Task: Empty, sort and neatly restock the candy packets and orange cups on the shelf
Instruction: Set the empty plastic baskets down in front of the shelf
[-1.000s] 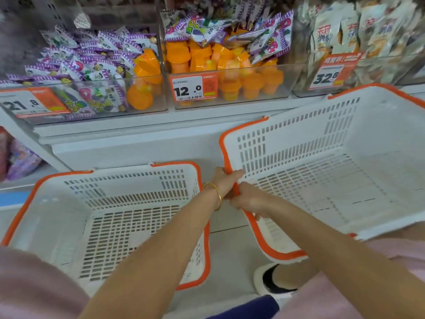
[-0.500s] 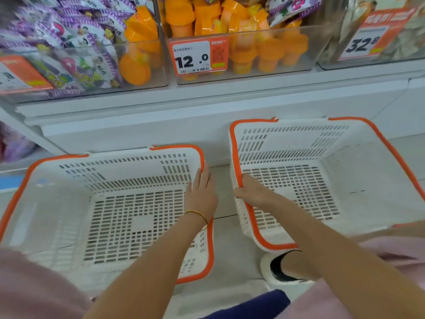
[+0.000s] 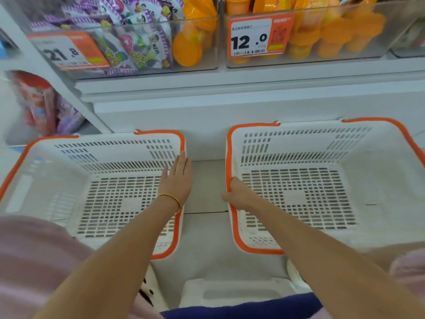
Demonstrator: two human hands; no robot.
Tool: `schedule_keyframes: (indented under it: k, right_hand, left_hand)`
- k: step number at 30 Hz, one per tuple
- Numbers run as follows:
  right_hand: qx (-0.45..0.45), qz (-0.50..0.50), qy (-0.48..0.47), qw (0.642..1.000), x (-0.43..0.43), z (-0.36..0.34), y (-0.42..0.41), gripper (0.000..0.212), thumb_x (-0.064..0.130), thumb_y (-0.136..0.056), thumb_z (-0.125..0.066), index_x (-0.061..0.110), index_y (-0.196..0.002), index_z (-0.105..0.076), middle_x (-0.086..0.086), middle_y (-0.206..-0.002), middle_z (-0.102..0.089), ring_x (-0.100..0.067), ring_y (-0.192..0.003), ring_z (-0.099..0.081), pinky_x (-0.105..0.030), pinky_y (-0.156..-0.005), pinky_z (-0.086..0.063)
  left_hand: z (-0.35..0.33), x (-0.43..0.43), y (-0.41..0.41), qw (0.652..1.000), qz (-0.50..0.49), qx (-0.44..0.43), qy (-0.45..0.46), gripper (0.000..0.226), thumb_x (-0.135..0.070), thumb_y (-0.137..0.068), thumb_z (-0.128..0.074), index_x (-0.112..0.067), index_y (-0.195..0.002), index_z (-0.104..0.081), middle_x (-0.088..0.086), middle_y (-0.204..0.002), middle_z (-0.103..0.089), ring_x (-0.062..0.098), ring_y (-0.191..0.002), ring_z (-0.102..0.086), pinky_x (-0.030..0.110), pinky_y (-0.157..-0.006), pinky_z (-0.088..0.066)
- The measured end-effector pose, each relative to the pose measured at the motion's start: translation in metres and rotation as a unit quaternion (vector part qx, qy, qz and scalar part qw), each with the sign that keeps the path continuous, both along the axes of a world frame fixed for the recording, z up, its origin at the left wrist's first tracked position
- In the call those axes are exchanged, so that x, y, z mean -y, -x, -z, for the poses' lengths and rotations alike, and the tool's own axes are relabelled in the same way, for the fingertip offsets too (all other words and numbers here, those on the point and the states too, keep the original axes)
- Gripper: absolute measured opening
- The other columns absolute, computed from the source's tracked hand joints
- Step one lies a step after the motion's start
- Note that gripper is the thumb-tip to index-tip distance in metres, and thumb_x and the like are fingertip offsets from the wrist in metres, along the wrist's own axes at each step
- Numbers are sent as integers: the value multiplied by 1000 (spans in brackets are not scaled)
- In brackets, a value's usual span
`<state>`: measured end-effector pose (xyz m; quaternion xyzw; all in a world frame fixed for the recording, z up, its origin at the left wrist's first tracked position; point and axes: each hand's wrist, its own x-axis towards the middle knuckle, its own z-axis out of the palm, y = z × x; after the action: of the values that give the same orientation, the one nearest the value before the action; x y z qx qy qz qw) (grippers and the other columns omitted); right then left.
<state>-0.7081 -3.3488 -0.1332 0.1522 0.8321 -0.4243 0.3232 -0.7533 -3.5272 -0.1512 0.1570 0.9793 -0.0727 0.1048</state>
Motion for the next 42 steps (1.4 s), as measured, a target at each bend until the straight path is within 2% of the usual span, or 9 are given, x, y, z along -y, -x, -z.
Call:
schedule_keyframes:
  k: [3, 7, 12, 16, 22, 31, 34, 38, 42]
  right_hand:
    - [-3, -14, 1, 1000, 16, 5, 5, 43, 19, -92, -55, 2, -126, -37, -9, -103, -47, -18, -82, -48, -26, -65, -45]
    - [2, -8, 24, 1000, 16, 1, 10, 51, 29, -93, -58, 0, -130, -38, -15, -129, -47, -28, -113, -52, -39, -89, -51]
    - [21, 34, 60, 997, -5, -6, 3, 77, 48, -93, -52, 11, -150, -16, -9, -156, -21, -31, -136, -35, -45, -97, -48]
    - [-5, 80, 98, 992, -29, -25, -4, 69, 42, -95, -51, 13, -150, -19, -8, -153, -30, -30, -132, -41, -47, -99, -46]
    - [-36, 129, 128, 983, -85, -56, -21, 61, 38, -98, -48, 16, -149, -23, -9, -149, -33, -27, -116, -53, -44, -93, -51]
    - [-114, 213, 93, 966, -158, -88, -29, 41, 28, -98, -50, 17, -137, -44, -11, -127, -53, -27, -97, -63, -43, -81, -56]
    - [-157, 225, 94, 957, -174, -116, -18, 37, 25, -98, -50, 15, -134, -46, -10, -122, -55, -29, -93, -64, -39, -74, -54]
    - [-281, 205, 79, 934, -190, -166, 9, 32, 19, -98, -51, 10, -128, -52, -17, -118, -58, -26, -88, -63, -42, -76, -52]
    - [-486, 173, -57, 855, -200, -219, 62, 26, 12, -95, -53, 12, -119, -61, -11, -110, -65, -25, -95, -63, -38, -81, -53]
  left_hand:
    - [-4, 18, 5, 1000, -16, 11, 20, 61, -19, -101, -31, -8, -149, 5, 9, -157, 16, 22, -146, 8, 44, -118, -11]
    - [-15, 39, 13, 996, -41, 41, 71, 67, -28, -101, -34, -13, -150, 9, 8, -156, 18, 22, -146, 9, 47, -117, -12]
    - [-43, 29, 12, 995, -64, 67, 26, 72, -41, -97, -40, -17, -151, 1, 5, -159, 8, 22, -146, 5, 49, -116, -12]
    - [-66, -9, 1, 997, -27, 56, -52, 66, -36, -97, -43, -15, -150, -10, 7, -158, -4, 25, -145, -6, 46, -114, -22]
    - [-102, -72, -11, 988, -31, 101, -114, 60, -31, -98, -42, -9, -148, -16, 12, -157, -9, 30, -144, -11, 43, -116, -17]
    - [-152, -190, -19, 962, -67, 99, -247, 51, -26, -99, -41, -6, -143, -25, 17, -146, -30, 34, -131, -36, 40, -106, -31]
    - [-184, -214, -2, 946, -30, 31, -320, 47, -22, -98, -44, -7, -140, -33, 16, -143, -35, 35, -128, -38, 40, -105, -33]
    - [-218, -216, 47, 922, 59, -186, -335, 33, -18, -92, -50, -9, -123, -52, 13, -126, -51, 32, -117, -43, 35, -97, -28]
    - [-229, -208, 99, 876, 102, -321, -346, 38, -29, -80, -43, -9, -107, -61, 14, -112, -59, 37, -102, -52, 42, -82, -39]
